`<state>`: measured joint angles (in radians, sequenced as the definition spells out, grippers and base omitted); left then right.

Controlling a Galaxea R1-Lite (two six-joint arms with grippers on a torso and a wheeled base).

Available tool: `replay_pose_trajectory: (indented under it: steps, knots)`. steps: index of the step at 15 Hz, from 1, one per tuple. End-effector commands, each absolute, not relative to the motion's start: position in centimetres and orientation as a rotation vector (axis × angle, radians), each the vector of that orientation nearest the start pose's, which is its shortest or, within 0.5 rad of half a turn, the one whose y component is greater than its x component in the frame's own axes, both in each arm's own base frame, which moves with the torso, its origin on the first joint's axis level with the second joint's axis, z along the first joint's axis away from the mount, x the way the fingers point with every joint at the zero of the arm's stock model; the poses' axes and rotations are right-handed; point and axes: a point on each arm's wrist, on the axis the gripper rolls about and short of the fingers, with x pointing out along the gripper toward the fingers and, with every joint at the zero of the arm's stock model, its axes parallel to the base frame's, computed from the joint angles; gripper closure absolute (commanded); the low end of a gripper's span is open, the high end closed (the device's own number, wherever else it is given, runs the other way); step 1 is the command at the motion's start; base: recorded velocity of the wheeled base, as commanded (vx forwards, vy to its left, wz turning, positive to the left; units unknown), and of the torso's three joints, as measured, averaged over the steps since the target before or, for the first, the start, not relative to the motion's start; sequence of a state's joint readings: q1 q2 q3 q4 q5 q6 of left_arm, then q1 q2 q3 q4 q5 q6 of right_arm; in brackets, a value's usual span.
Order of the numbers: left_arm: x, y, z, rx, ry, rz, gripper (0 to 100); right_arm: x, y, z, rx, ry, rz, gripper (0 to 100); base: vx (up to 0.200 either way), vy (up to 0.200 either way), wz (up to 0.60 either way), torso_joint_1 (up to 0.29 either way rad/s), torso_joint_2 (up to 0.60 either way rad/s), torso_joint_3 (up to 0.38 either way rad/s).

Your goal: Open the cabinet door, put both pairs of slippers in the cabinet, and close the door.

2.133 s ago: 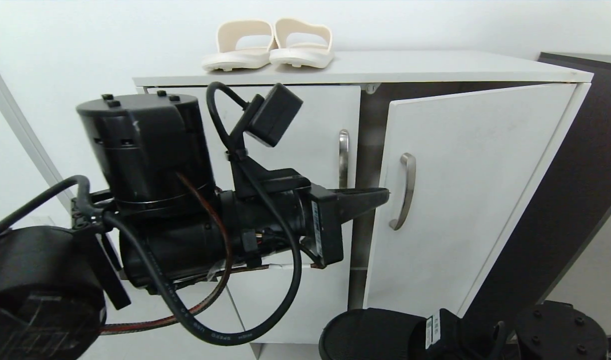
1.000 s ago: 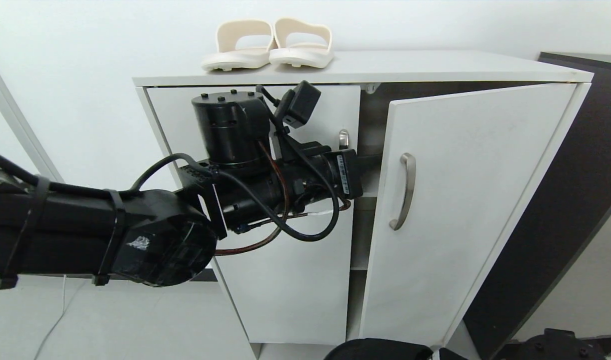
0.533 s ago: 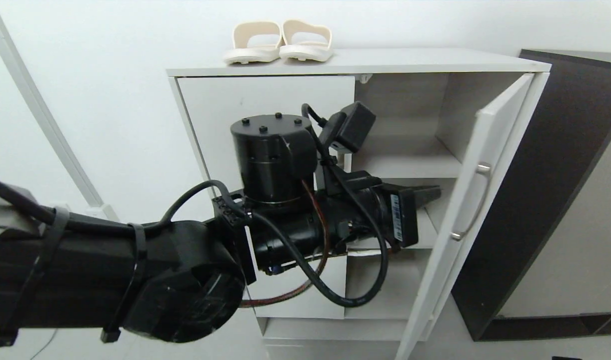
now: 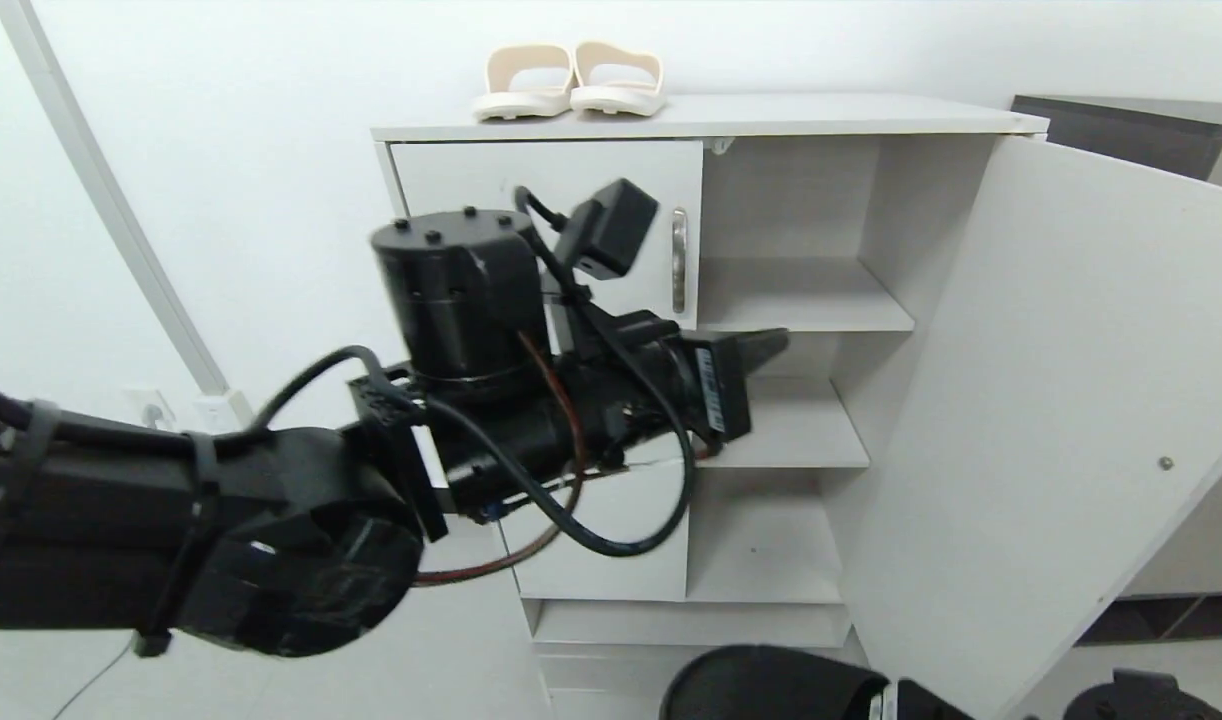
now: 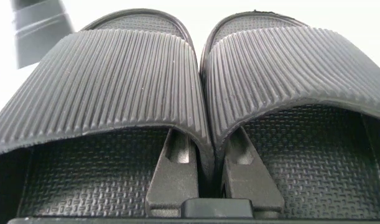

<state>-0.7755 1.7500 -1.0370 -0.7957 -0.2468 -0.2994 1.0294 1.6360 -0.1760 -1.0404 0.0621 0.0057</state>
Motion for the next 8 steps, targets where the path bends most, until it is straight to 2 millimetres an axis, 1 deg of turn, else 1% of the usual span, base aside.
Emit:
replay_pose_trajectory:
  steps: [1,2,3,4,5,6,7,8]
  knots:
    - [22.1,-16.1,28.3,-0.258,-0.037,-0.798,100,14.3,19.0,9.3,-0.101,0.398,0.782,100,0.0,0.0,0.0,0.0,0.0,0.0]
    - [20.3,-13.2,29.0,-0.213,-0.051,-0.702,100,15.7,19.8,9.7,-0.044,0.379,0.671,100,0.0,0.0,0.0,0.0,0.0,0.0]
    - [17.7,-11.1,29.6,-0.201,-0.057,-0.635,100,16.8,20.5,10.1,-0.02,0.35,0.596,100,0.0,0.0,0.0,0.0,0.0,0.0]
    - [15.1,-9.3,29.7,-0.195,-0.031,-0.545,100,17.7,21.0,10.2,-0.014,0.326,0.533,100,0.0,0.0,0.0,0.0,0.0,0.0]
    - [12.4,-7.3,29.6,-0.184,0.0,-0.433,100,18.3,21.3,10.4,-0.012,0.309,0.485,100,0.0,0.0,0.0,0.0,0.0,0.0]
    - [11.5,-6.7,29.6,-0.18,0.006,-0.396,100,18.4,21.4,10.4,-0.013,0.306,0.473,100,0.0,0.0,0.0,0.0,0.0,0.0]
    - [8.0,-3.5,29.2,-0.172,0.007,-0.218,100,18.9,21.8,10.4,-0.014,0.29,0.421,100,0.0,0.0,0.0,0.0,0.0,0.0]
    - [5.6,-1.6,28.5,-0.176,-0.013,-0.118,100,19.1,21.9,10.4,-0.019,0.28,0.381,100,0.0,0.0,0.0,0.0,0.0,0.0]
